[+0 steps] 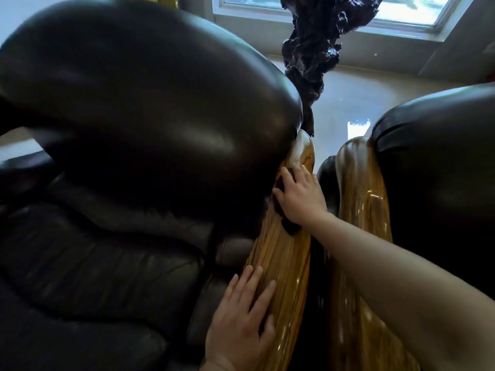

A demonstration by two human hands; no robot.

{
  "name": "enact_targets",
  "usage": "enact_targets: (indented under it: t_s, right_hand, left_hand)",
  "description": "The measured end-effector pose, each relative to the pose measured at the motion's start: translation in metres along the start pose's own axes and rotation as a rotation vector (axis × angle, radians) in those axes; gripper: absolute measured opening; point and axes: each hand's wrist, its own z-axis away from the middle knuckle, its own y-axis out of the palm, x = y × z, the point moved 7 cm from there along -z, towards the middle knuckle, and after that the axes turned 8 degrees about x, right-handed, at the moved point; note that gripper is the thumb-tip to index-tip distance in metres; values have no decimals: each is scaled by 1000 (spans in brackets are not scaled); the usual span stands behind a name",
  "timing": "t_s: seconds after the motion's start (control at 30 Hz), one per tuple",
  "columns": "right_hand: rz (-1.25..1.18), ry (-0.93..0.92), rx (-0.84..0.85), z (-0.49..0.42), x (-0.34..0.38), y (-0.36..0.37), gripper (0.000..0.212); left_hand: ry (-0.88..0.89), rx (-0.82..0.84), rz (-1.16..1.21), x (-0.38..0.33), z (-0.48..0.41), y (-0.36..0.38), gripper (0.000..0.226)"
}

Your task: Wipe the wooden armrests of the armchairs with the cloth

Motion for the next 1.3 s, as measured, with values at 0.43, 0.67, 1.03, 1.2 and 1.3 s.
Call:
enact_targets:
  t_s: [0.43,0.67,1.03,1.2,1.3]
  right_hand:
    - [-69,-359,38,61,38,11,56]
    - [-26,-216,-23,65,21,10,57]
    - [-66,-221,-92,143,56,43,52]
    - [-53,-73,-102,124,49,31,54]
    - [-61,13,-140,147,60,40,55]
  left_hand:
    - [-38,52,-90,0,0,-3,58]
    - [-63,82,-56,0,0,1,59]
    - [-185,16,3,8,4,-1,40]
    - [-161,28,7,3,10,-5,42]
    - [-265,116,15,19,48,-3,61]
